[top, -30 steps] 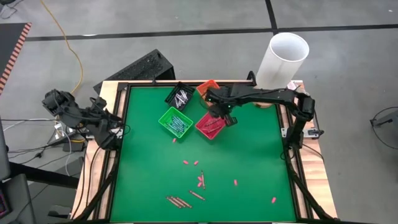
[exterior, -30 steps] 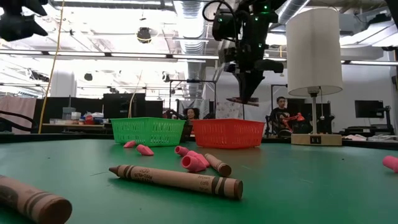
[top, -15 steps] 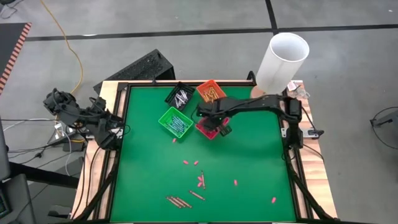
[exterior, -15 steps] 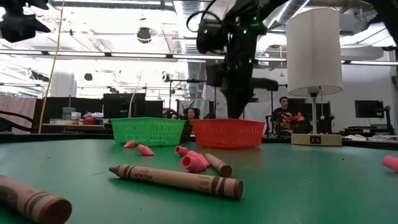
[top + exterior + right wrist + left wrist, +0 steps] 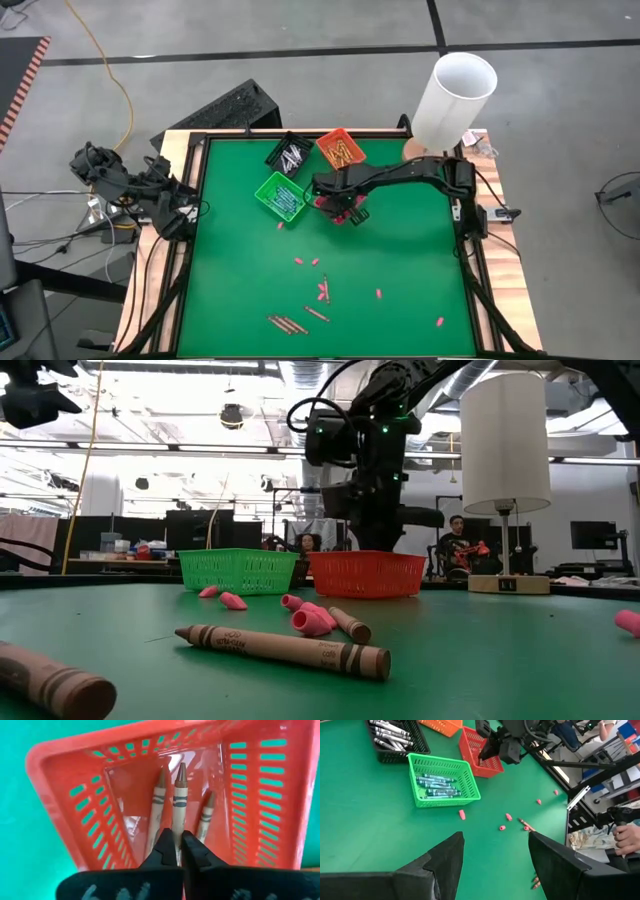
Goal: Sort crayons
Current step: Put the brown crayon into the bin
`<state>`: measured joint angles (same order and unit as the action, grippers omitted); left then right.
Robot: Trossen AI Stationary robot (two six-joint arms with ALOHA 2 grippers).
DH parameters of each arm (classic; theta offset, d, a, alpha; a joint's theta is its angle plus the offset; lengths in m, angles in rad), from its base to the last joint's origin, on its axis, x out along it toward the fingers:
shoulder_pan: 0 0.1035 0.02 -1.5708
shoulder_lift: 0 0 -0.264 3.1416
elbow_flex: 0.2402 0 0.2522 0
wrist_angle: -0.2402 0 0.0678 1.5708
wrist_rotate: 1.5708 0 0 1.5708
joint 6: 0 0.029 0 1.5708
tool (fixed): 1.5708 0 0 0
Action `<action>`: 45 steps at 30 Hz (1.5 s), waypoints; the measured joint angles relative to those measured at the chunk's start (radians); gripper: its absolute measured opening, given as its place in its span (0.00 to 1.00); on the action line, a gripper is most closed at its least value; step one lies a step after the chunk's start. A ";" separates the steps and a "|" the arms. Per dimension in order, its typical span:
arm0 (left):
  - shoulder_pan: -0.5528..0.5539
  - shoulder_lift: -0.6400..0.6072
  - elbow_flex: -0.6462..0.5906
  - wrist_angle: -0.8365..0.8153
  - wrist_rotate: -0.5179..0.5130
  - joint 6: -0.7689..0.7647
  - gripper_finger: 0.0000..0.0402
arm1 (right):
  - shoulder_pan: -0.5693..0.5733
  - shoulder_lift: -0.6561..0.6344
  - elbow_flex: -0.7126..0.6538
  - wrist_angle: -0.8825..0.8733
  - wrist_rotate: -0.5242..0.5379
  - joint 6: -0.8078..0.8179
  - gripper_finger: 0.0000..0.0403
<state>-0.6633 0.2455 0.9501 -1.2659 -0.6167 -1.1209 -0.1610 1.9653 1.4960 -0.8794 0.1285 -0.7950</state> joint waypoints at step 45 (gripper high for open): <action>0.000 0.000 0.001 -0.022 0.012 0.065 0.53 | 0.229 -0.082 0.516 -0.688 -0.337 1.140 0.26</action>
<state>-0.6636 0.2459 0.9508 -1.2876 -0.6046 -1.0563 0.0681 1.8829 2.0124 -1.5676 -0.2086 0.3448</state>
